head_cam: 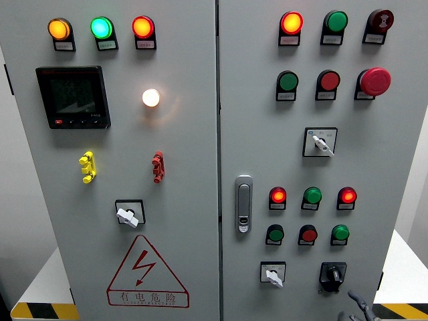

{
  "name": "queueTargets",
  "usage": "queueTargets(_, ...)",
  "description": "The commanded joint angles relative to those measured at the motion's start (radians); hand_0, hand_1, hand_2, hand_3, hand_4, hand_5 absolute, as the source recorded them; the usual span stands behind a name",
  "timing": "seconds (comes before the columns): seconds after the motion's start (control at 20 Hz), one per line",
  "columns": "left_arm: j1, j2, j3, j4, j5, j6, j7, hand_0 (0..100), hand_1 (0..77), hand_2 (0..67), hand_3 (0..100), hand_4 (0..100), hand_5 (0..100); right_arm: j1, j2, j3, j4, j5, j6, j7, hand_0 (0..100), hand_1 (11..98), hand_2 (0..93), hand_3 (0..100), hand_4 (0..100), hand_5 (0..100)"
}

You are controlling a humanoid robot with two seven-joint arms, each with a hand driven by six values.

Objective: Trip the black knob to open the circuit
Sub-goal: 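Raise the right hand up to the black rotary knob, then grip the black rotary knob with the right hand and twist it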

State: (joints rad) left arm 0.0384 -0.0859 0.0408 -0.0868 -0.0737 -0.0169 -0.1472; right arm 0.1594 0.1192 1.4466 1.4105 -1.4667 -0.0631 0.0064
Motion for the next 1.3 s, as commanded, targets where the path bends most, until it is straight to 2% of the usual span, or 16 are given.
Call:
queueTargets(0.0,0.0,-0.002,0.001,0.001,0.0,0.0,0.0,0,3.7,12.7,21,7,2,0.018,-0.0011,0.0,-0.016,0.0,0.0,0.0,80,49.3,4.5,71,66,74)
queueTargets(0.3,0.0,0.0,-0.001,-0.001,0.0,0.0,0.0,0,3.6,12.7,21,7,2,0.035,0.002,-0.014,-0.018,0.0,0.0,-0.008,81,48.9,4.5,71,66,74)
queueTargets(0.35,0.0,0.0,-0.001,0.001,0.0,0.0,0.0,0,3.6,12.7,21,7,2,0.035,0.0081,-0.015,-0.016,0.0,0.0,-0.008,81,48.8,4.5,71,66,74)
queueTargets(0.5,0.0,-0.002,0.001,0.001,0.0,0.0,0.0,0,3.7,12.7,21,7,2,0.035,0.0158,-0.025,-0.012,0.0,0.0,-0.017,81,48.5,4.5,72,67,74)
queueTargets(0.8,0.0,-0.002,-0.001,-0.001,0.0,0.0,0.0,0,3.6,12.7,21,7,2,0.038,0.0158,-0.032,0.005,0.0,-0.001,-0.022,82,48.1,4.6,72,67,75)
queueTargets(0.85,0.0,0.0,-0.001,-0.001,0.0,0.0,0.0,0,3.5,12.6,21,7,2,0.04,0.0173,-0.037,0.01,0.0,-0.001,-0.023,82,48.1,4.6,72,67,75)
queueTargets(0.95,0.0,0.0,-0.001,0.001,0.0,0.0,0.0,0,3.4,12.7,21,7,2,0.04,0.0265,-0.045,0.013,0.0,-0.001,-0.023,82,47.9,4.6,72,67,75)
queueTargets(1.0,0.0,0.0,0.001,-0.001,0.0,0.0,0.0,0,3.3,12.7,21,7,2,0.039,0.0281,-0.049,0.019,-0.001,-0.001,-0.028,82,47.8,4.6,72,68,75)
queueTargets(1.25,0.0,-0.002,-0.001,-0.001,-0.001,0.0,0.0,0,3.5,12.7,21,7,2,0.031,0.0281,-0.064,0.022,-0.001,-0.001,-0.032,83,47.4,4.6,72,68,75)
